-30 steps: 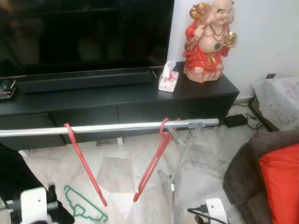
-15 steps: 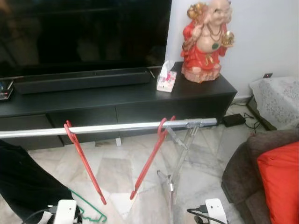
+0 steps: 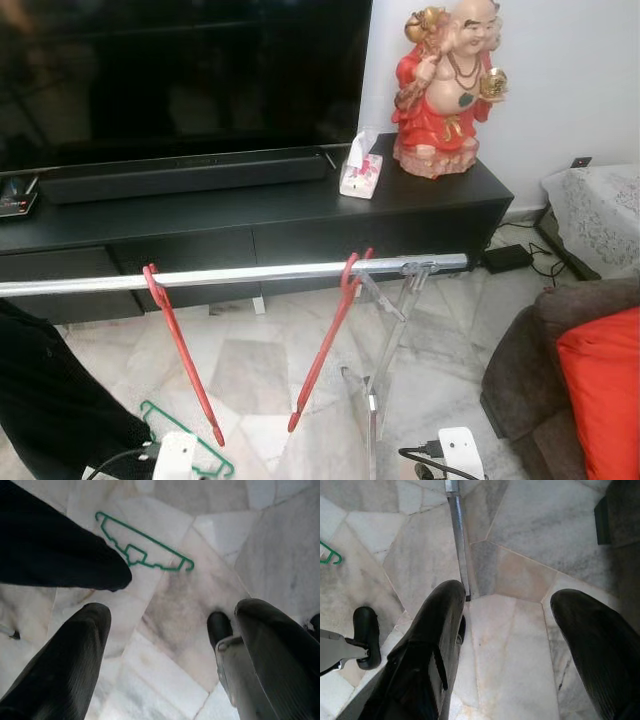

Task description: Hang hanger

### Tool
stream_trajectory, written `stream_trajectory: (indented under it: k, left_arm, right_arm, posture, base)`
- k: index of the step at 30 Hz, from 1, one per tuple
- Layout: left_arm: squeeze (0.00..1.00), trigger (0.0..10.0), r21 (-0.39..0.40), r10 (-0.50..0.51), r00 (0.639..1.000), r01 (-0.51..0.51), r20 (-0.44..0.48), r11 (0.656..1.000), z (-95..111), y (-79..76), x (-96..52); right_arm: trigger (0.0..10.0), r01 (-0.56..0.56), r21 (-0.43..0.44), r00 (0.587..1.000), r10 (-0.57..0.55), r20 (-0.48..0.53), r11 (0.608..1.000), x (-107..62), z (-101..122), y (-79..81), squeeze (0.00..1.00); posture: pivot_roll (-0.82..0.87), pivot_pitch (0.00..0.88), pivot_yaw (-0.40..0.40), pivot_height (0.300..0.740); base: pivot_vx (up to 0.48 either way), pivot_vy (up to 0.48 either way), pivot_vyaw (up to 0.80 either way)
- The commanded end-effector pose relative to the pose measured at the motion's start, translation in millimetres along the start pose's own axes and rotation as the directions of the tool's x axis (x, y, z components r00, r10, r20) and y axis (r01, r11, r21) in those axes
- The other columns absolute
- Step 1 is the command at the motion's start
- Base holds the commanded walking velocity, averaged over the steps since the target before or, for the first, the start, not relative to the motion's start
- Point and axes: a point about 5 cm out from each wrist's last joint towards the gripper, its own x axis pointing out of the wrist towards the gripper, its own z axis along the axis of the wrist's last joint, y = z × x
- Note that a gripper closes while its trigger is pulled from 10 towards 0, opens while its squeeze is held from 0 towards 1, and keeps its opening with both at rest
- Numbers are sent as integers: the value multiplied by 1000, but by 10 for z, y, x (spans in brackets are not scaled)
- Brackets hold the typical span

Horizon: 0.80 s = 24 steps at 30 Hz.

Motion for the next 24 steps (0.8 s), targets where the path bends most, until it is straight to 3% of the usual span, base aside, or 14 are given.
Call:
stream_trajectory:
  k: [1, 4, 12, 24]
  left_arm:
    - [0, 10000, 4, 15, 999, -15, -50, 1000, -96, -10, -12]
    - [0, 10000, 51, -10, 998, 13, -60, 999, -131, -53, -20]
    - [0, 10000, 30, 12, 994, -8, -113, 1000, -330, 30, -62]
    - [0, 10000, 36, 0, 996, 3, -93, 999, -265, -22, -49]
  right_arm:
    - [10000, 7, 20, 1000, -7, -7, 1000, -8, -43, -7, 0]
    - [10000, 7, 20, 1000, -6, -7, 1000, -10, -53, -3, 0]
    - [10000, 7, 29, 1000, -7, -9, 1000, -15, -82, 12, 0]
    - [10000, 5, 25, 1000, -5, -10, 1000, -17, -93, 19, 0]
  posture:
    - [-89, 0, -7, 740]
    - [-90, 0, -5, 740]
    - [-90, 0, 0, 740]
    - [-97, 0, 1, 740]
  base:
    - [-274, 0, 0]
    - [-275, 0, 0]
    - [-281, 0, 0]
    - [-284, 0, 0]
